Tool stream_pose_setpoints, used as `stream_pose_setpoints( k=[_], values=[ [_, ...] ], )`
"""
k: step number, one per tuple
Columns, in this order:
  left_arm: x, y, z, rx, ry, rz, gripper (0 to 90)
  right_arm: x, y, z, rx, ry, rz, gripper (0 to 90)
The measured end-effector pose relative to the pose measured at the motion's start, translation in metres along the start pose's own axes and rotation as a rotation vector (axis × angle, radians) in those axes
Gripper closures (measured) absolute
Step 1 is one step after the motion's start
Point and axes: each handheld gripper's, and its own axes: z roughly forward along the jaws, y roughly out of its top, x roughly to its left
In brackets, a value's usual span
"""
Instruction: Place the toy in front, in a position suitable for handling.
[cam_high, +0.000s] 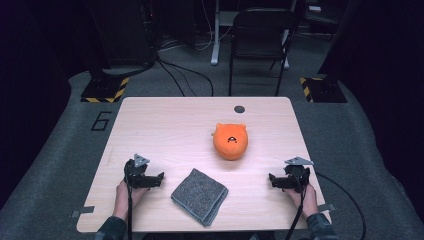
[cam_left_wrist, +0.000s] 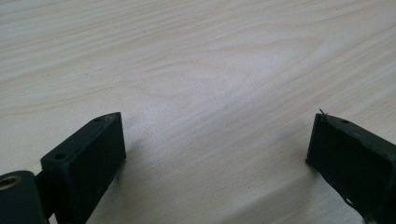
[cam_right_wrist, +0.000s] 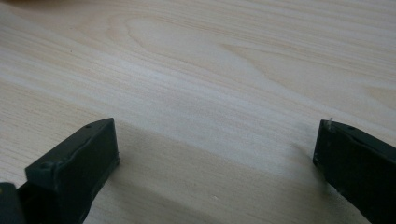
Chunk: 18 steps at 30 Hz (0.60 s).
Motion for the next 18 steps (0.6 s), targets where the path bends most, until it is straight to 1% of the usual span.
stream_pose_setpoints(
  k=[2,3,6,7,8,9,10,11,12,16,17,18],
  values=[
    [0.000,0.000,0.000,0.009,-0.004,0.004,3.7,0.000,0.000,0.000,-0.002,-0.003,-0.004,0.0],
    [0.000,0.000,0.000,0.002,-0.002,0.002,3.5,0.000,0.000,-0.001,0.001,-0.004,-0.007,0.0],
    [0.000,0.000,0.000,0.004,-0.004,0.007,2.6,0.000,0.000,-0.001,0.002,-0.003,-0.010,0.0],
    [0.000,0.000,0.000,0.005,-0.005,0.005,2.4,-0.002,0.000,-0.002,0.007,0.000,-0.024,0.0],
    [0.000,0.000,0.000,0.009,-0.007,0.002,2.4,-0.002,0.000,-0.002,0.007,0.000,-0.024,0.0],
    [0.000,0.001,0.001,0.007,-0.010,0.008,1.8,-0.004,0.001,-0.003,0.011,-0.024,-0.010,0.0],
    [0.000,0.001,0.001,0.010,-0.012,0.009,1.7,-0.006,0.002,-0.005,0.032,-0.026,-0.002,0.1],
    [0.000,0.001,0.001,0.010,-0.012,0.009,1.5,-0.006,0.002,-0.005,0.032,-0.026,-0.002,0.1],
    [0.000,0.001,0.001,0.007,-0.008,0.006,1.2,-0.008,0.001,-0.007,0.033,-0.017,-0.003,0.1],
    [0.000,0.000,0.001,0.006,-0.009,0.006,1.0,-0.003,0.005,-0.014,0.027,-0.002,-0.010,0.6],
    [0.000,0.000,0.001,0.007,-0.009,0.007,0.8,0.001,0.010,-0.019,0.008,0.015,-0.023,0.8],
    [0.000,0.000,0.001,0.007,-0.009,0.007,0.7,0.001,0.010,-0.019,0.008,0.015,-0.023,0.8]
  ],
)
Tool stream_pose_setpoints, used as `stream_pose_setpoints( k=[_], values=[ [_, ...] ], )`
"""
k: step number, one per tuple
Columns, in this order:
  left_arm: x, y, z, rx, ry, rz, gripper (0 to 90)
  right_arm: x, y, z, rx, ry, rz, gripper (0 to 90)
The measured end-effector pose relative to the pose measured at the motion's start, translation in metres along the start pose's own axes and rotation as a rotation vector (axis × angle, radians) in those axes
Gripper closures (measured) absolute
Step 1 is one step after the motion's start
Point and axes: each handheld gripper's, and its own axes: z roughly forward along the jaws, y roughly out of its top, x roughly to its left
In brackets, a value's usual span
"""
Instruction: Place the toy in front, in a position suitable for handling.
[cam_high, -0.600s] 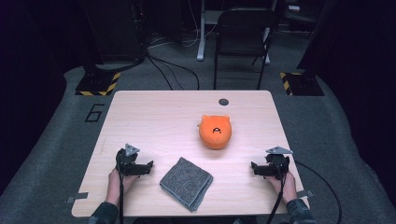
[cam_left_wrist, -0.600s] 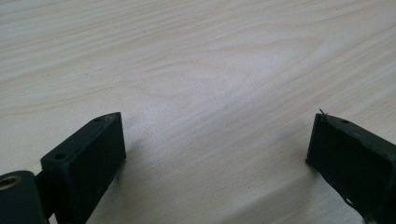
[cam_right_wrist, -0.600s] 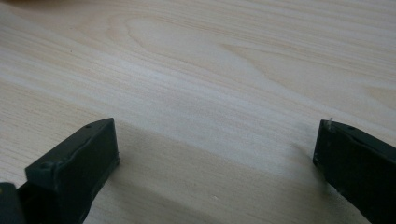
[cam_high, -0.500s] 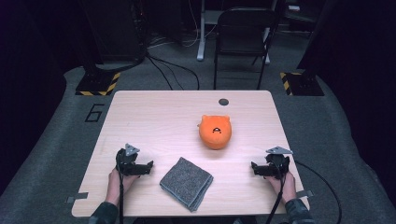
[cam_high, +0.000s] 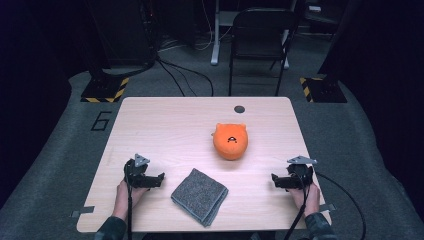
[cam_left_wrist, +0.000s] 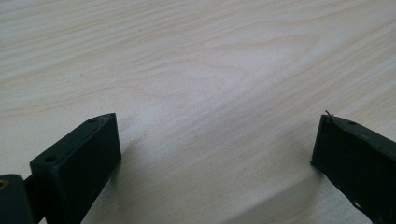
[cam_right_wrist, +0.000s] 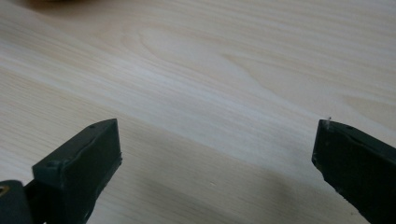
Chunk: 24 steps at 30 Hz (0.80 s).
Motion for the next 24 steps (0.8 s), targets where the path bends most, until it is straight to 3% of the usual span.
stream_pose_setpoints(
  k=[1,8,10,24],
  values=[
    [0.000,0.000,0.000,0.000,-0.001,0.002,0.6,0.004,0.004,-0.005,-0.007,0.017,-0.020,0.9],
    [0.000,0.000,0.000,0.000,-0.002,0.001,0.4,0.020,0.015,-0.019,-0.025,0.081,-0.045,0.6],
    [0.000,0.000,0.000,0.000,-0.002,0.002,0.4,0.030,0.020,-0.025,-0.031,0.108,-0.056,0.7],
    [0.000,0.000,0.000,0.004,-0.002,0.009,0.4,0.075,0.032,-0.031,-0.021,0.219,-0.136,1.0]
  ],
)
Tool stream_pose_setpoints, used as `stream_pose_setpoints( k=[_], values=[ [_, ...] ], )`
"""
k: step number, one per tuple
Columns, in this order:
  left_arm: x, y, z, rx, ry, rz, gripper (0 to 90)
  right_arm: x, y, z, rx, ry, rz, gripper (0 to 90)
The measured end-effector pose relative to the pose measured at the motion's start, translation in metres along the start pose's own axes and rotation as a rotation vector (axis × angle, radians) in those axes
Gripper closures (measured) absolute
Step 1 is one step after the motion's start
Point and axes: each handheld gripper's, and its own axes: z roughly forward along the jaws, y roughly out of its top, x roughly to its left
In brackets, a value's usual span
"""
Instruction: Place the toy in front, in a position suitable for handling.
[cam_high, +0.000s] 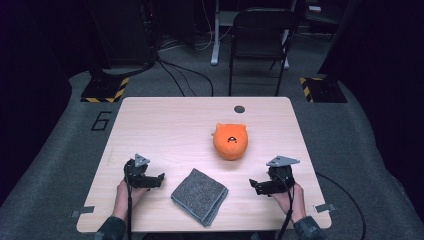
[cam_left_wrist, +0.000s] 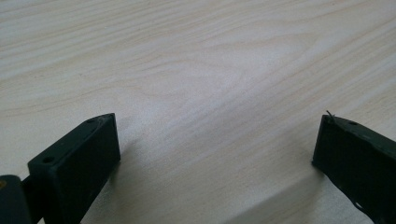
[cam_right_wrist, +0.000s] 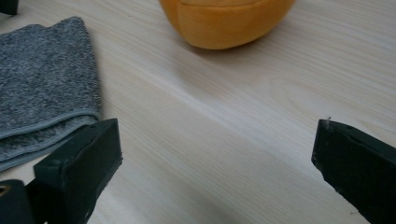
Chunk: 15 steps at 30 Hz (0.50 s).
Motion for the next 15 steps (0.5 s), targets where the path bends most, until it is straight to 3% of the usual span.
stream_pose_setpoints(
  k=[15],
  values=[
    [0.000,0.000,0.000,0.000,0.001,0.000,0.4,0.047,0.017,0.016,0.025,0.105,-0.108,1.1]
  ],
)
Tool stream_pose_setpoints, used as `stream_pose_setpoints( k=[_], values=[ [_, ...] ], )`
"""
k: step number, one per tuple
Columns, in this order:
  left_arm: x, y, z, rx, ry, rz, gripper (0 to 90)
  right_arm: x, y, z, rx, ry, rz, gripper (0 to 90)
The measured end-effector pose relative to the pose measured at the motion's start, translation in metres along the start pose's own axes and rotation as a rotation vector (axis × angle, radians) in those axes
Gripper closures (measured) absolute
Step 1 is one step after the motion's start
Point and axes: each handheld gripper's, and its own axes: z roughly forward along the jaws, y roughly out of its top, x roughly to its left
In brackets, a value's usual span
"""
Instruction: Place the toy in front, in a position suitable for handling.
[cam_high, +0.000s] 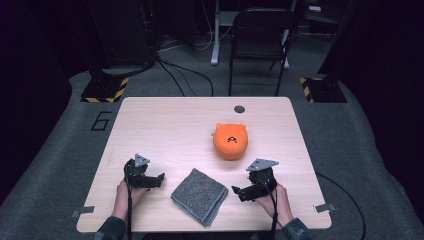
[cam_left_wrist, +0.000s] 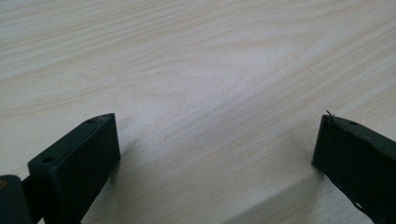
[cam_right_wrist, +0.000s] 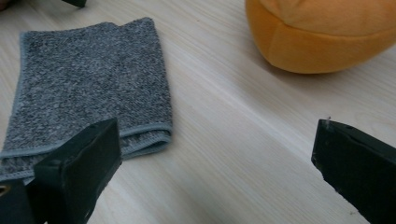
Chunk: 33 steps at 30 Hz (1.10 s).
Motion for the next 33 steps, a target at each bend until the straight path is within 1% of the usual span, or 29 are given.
stream_pose_setpoints(
  k=[4,11,12,13,14,16,17,18,19,20,21,22,23,24,25,26,27,28,29,30,31,33],
  values=[
    [0.000,0.000,0.000,0.000,-0.001,0.000,0.4,0.010,0.005,0.007,0.009,0.029,-0.020,0.7],
    [0.000,0.000,0.000,0.000,-0.001,0.000,0.4,0.027,0.017,0.020,0.018,0.080,-0.072,0.4],
    [0.000,0.000,0.000,0.000,-0.003,0.001,0.4,0.030,0.019,0.023,0.021,0.085,-0.077,0.4],
    [0.000,0.000,0.000,0.000,-0.003,0.001,0.4,0.030,0.019,0.023,0.021,0.085,-0.077,0.4],
    [0.000,0.000,0.000,-0.001,-0.001,0.000,0.4,0.036,0.023,0.028,0.029,0.098,-0.097,0.2],
    [0.000,0.000,0.000,0.000,-0.001,0.001,0.4,0.043,0.026,0.034,0.038,0.118,-0.115,0.0],
    [0.000,0.000,0.000,0.000,-0.001,0.001,0.4,0.047,0.028,0.038,0.035,0.121,-0.119,0.0],
    [0.000,0.000,0.000,-0.001,-0.002,0.000,0.4,0.047,0.028,0.038,0.035,0.121,-0.119,0.0],
    [0.000,0.000,0.000,0.000,-0.002,0.002,0.4,0.053,0.031,0.044,0.039,0.143,-0.135,0.1],
    [0.000,0.000,0.000,0.000,-0.002,0.002,0.4,0.057,0.033,0.046,0.039,0.138,-0.144,0.0],
    [0.000,0.000,0.000,0.000,-0.002,0.002,0.4,0.057,0.033,0.046,0.039,0.138,-0.144,0.0],
    [0.000,0.000,0.000,0.000,-0.002,0.002,0.4,0.062,0.036,0.054,0.046,0.151,-0.151,0.0],
    [0.000,0.000,0.000,0.000,-0.002,0.002,0.4,0.064,0.037,0.058,0.060,0.164,-0.165,0.0],
    [0.000,0.000,0.000,0.000,-0.002,0.002,0.4,0.066,0.038,0.062,0.064,0.169,-0.177,0.0],
    [0.000,0.000,0.000,0.000,-0.002,0.003,0.4,0.066,0.038,0.062,0.064,0.169,-0.177,0.0],
    [0.000,0.000,0.000,0.000,-0.003,0.003,0.4,0.071,0.040,0.070,0.086,0.168,-0.186,0.0],
    [0.000,0.000,0.000,0.000,-0.004,0.003,0.4,0.070,0.040,0.073,0.087,0.176,-0.207,0.0],
    [0.000,0.000,0.000,0.000,-0.003,0.004,0.4,0.073,0.040,0.076,0.094,0.171,-0.197,0.0],
    [0.000,0.000,0.000,0.000,-0.003,0.004,0.4,0.073,0.040,0.076,0.094,0.171,-0.197,0.0],
    [0.000,0.000,0.000,0.000,-0.003,0.004,0.4,0.073,0.041,0.079,0.096,0.175,-0.205,0.0],
    [0.000,0.000,0.000,0.000,-0.003,0.003,0.4,0.075,0.041,0.084,0.106,0.175,-0.203,0.0],
    [0.000,0.000,0.000,0.000,-0.003,0.004,0.4,0.077,0.041,0.089,0.115,0.176,-0.203,0.0]
  ],
)
